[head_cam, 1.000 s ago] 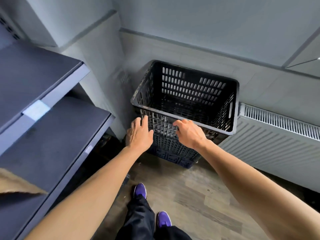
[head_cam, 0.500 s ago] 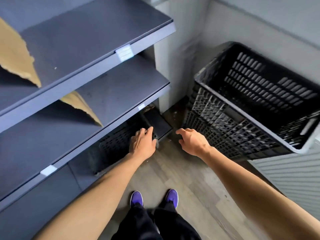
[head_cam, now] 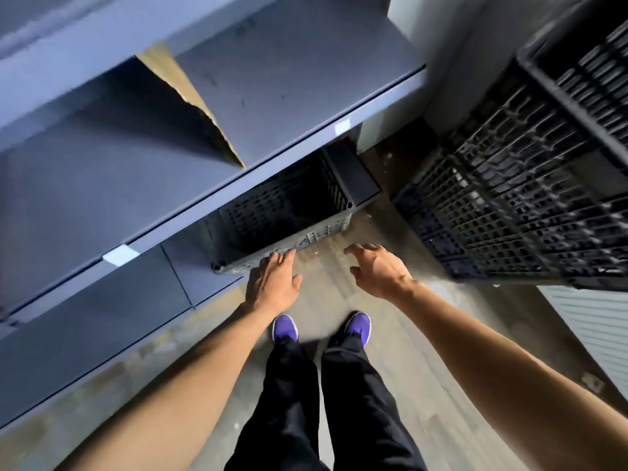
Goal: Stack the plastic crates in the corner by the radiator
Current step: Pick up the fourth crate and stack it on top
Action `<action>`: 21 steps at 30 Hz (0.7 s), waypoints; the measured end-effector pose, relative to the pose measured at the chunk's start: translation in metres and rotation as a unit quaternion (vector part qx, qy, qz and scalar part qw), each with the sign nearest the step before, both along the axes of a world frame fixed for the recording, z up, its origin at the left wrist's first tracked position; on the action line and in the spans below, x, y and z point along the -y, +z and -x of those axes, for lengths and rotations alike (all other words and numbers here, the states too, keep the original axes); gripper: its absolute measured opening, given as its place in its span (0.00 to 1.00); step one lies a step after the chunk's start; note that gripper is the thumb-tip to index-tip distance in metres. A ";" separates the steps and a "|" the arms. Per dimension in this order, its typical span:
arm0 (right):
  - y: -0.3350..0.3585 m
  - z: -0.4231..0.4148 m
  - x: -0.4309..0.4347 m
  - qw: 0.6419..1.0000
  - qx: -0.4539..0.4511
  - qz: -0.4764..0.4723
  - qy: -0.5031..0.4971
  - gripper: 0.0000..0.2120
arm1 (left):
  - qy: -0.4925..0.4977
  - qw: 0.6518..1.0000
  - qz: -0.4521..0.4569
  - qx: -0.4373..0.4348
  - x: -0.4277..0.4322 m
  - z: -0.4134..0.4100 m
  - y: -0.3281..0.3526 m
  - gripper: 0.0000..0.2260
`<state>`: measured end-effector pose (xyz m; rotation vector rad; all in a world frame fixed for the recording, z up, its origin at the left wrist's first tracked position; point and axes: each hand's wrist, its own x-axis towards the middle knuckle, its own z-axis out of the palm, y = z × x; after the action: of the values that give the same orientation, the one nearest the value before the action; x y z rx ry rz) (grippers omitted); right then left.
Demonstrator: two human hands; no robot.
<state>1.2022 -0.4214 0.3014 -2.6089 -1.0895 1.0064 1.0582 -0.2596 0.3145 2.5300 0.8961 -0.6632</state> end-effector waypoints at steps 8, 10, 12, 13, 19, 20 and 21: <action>-0.069 0.036 -0.019 0.999 -0.022 0.037 -0.010 0.22 | 0.020 0.998 0.048 -0.037 -0.029 0.040 -0.074 0.27; -0.081 0.040 -0.024 0.999 -0.024 0.037 -0.004 0.22 | 0.020 0.997 0.053 -0.044 -0.037 0.044 -0.086 0.27; -0.095 0.042 -0.031 0.999 -0.027 0.041 0.002 0.22 | 0.028 0.997 0.059 -0.045 -0.045 0.046 -0.100 0.27; -0.103 0.043 -0.034 0.999 -0.024 0.041 0.005 0.22 | 0.031 0.997 0.055 -0.037 -0.049 0.047 -0.107 0.26; -0.150 0.034 -0.062 0.999 0.002 0.032 0.037 0.24 | 0.023 0.999 0.029 -0.019 -0.084 0.045 -0.156 0.28; -0.158 0.031 -0.067 0.999 0.004 0.028 0.041 0.24 | 0.024 0.999 0.025 -0.011 -0.089 0.044 -0.164 0.28; -0.167 0.029 -0.073 0.999 0.006 0.022 0.044 0.24 | 0.025 0.999 0.020 -0.001 -0.094 0.044 -0.175 0.29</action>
<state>1.1736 -0.3487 0.1340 -2.6246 -1.2075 1.0458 1.0142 -0.1657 0.1391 2.4639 0.9340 -0.6620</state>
